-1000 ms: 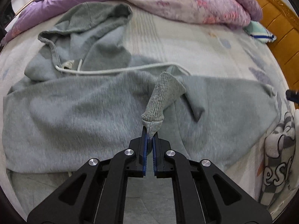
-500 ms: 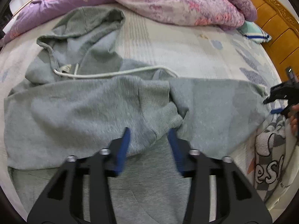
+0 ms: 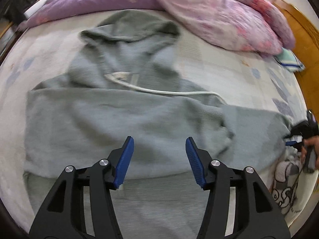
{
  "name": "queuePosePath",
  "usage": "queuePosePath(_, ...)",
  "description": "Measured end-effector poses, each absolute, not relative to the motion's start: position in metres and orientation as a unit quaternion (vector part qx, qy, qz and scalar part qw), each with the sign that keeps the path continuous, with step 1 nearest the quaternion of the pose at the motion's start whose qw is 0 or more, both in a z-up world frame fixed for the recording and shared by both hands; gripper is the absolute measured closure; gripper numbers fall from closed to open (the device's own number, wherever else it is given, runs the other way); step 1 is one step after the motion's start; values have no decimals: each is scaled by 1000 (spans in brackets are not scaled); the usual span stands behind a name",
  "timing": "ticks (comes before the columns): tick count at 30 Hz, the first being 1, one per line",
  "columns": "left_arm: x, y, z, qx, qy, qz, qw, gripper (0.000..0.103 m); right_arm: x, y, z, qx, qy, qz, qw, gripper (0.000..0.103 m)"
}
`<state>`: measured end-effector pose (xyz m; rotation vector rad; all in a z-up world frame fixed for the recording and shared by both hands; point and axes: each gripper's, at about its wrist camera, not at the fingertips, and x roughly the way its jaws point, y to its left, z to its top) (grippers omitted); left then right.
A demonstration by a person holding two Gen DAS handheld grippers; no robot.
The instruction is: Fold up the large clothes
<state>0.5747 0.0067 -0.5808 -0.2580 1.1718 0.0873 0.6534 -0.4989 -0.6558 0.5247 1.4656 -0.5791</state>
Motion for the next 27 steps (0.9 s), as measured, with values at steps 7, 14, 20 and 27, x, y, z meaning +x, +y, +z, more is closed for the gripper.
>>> queuePosePath(7,558,88,-576,-131,558,119,811,46,632,-446,-586,168,551,-193,794,101)
queuePosePath(14,537,162,-570,-134,559,162,802,46,615,-320,-509,102,459,-98,877,101)
queuePosePath(20,520,210,-559,-143,552,170,804,46,582,-174,-478,37,423,3,906,101)
queuePosePath(27,497,263,-548,-153,542,180,807,46,530,24,-498,-19,426,178,887,101)
